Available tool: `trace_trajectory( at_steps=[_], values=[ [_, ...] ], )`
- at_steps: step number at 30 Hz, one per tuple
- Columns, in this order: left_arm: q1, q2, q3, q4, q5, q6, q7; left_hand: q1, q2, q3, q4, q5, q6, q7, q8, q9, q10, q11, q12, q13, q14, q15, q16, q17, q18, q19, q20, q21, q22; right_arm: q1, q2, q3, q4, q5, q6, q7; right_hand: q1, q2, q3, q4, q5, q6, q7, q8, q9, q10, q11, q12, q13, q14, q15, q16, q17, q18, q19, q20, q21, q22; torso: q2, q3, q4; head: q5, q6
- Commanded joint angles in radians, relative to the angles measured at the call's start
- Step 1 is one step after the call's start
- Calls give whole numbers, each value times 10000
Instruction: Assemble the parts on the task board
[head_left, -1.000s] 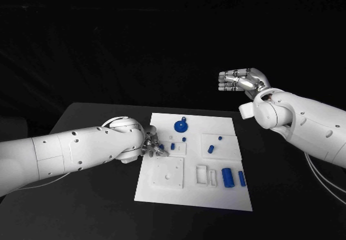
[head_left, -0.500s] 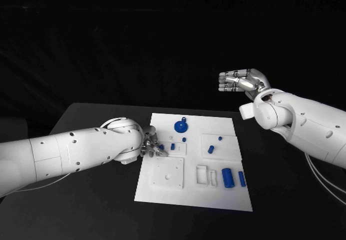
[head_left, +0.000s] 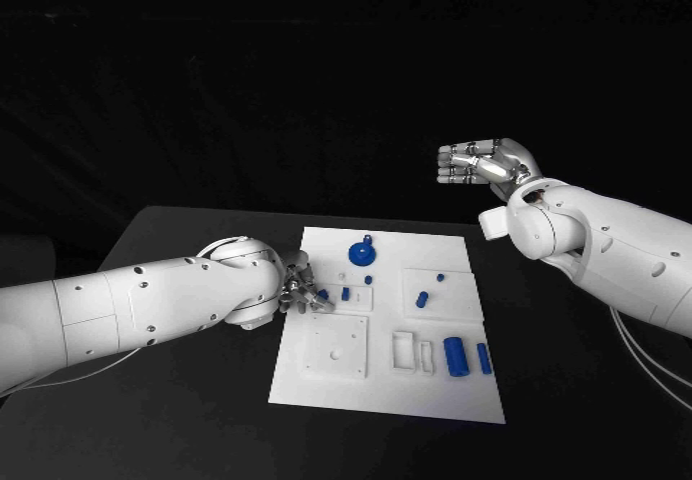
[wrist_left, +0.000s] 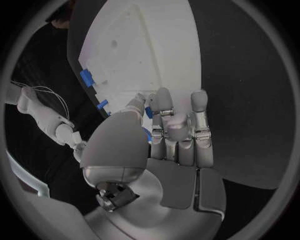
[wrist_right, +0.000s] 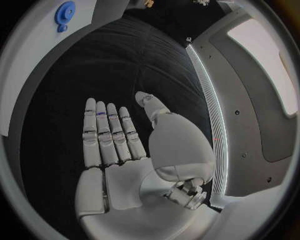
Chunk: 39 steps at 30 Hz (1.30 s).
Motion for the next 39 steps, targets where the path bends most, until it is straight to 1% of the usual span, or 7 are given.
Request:
trace_trajectory(
  at_steps=[1, 6, 12, 25, 32, 35, 39],
  values=[
    [-3, -15, 16, 56, 140, -365, 183, 59, -23, -27, -18, 15, -56, 8, 37, -85, 498, 49, -59, 10, -41, -2, -67, -30, -11, 47, -51, -82, 170, -8, 4, 5, -4, -59, 149, 79, 9, 80, -38, 4, 40, -74, 10, -36, -15, -55, 7, -41, -14, -67, 14, -59, -15, 55, -74, -14, 33, -14, -4, 3, 1, 19, 14],
    [-2, -28, 25, 62, 190, -472, 223, 60, -34, -32, 3, 11, -81, 20, 35, -188, 497, 55, -106, 7, -52, -1, -119, -81, -16, 58, -54, -119, 176, -10, 7, 5, -8, -59, 152, 75, 9, 80, -38, 4, 40, -74, 10, -36, -15, -55, 7, -41, -14, -67, 14, -59, -15, 55, -74, -14, 33, -14, -1, 7, -2, 21, 22],
    [-1, -31, 31, 55, 294, -563, 269, 92, -24, -35, 5, 7, -139, 48, 36, -477, 499, 68, -177, 8, -74, -2, -198, -135, -27, 78, -62, -193, 181, -15, 16, 5, -23, -59, 167, 63, 18, 92, -53, -28, 44, -104, 18, -39, -17, -65, 11, -41, -14, -77, 22, -59, -15, 55, -87, -12, 32, -15, 0, 7, -10, 25, 19],
    [0, -38, 36, 7, 556, -666, 323, 113, 0, -42, -2, -61, -312, 152, 31, -1784, 490, 114, -350, 12, -137, 8, -356, -293, -50, 79, -77, -288, 187, -51, 37, 5, -48, -62, 198, 29, 17, 87, -71, -39, 39, -154, 31, -40, -18, -97, 25, -44, -14, -125, 42, -61, -16, 42, -132, -2, 24, -16, 2, 6, -7, 28, 18],
    [0, -38, 37, -17, 659, -593, 298, 78, -23, -58, 2, -92, -359, 179, 25, -2001, 486, 126, -385, 16, -158, 10, -400, -344, -62, 70, -84, -298, 188, -58, 40, 5, -49, -67, 216, 7, 28, 86, -100, -48, 37, -229, 44, -43, -21, -128, 36, -43, -14, -158, 57, -62, -16, 39, -164, 6, 27, -15, 1, 3, -2, 24, 18],
    [0, -40, 37, -31, 719, -585, 280, 18, -69, -36, 117, -103, -376, 188, 35, -2060, 488, 128, -403, 21, -165, 6, -414, -359, -74, 69, -95, -303, 187, -61, 41, 5, -54, -70, 225, -2, 28, 86, -100, -48, 37, -229, 44, -43, -21, -128, 36, -43, -14, -158, 57, -62, -16, 39, -164, 6, 27, -15, 1, 1, -4, 17, 23],
    [1, -39, 38, -48, 830, -592, 269, -103, -94, 13, 423, 14, -422, 211, 25, -2173, 486, 137, -416, 32, -166, 4, -436, -385, -86, 79, -108, -308, 187, -64, 43, 5, -60, -80, 236, -9, 36, 91, -122, -55, 37, -235, 47, -42, -21, -133, 38, -40, -14, -169, 60, -60, -16, 39, -180, 10, 28, -15, 2, 3, -4, 17, 17]
  ],
)
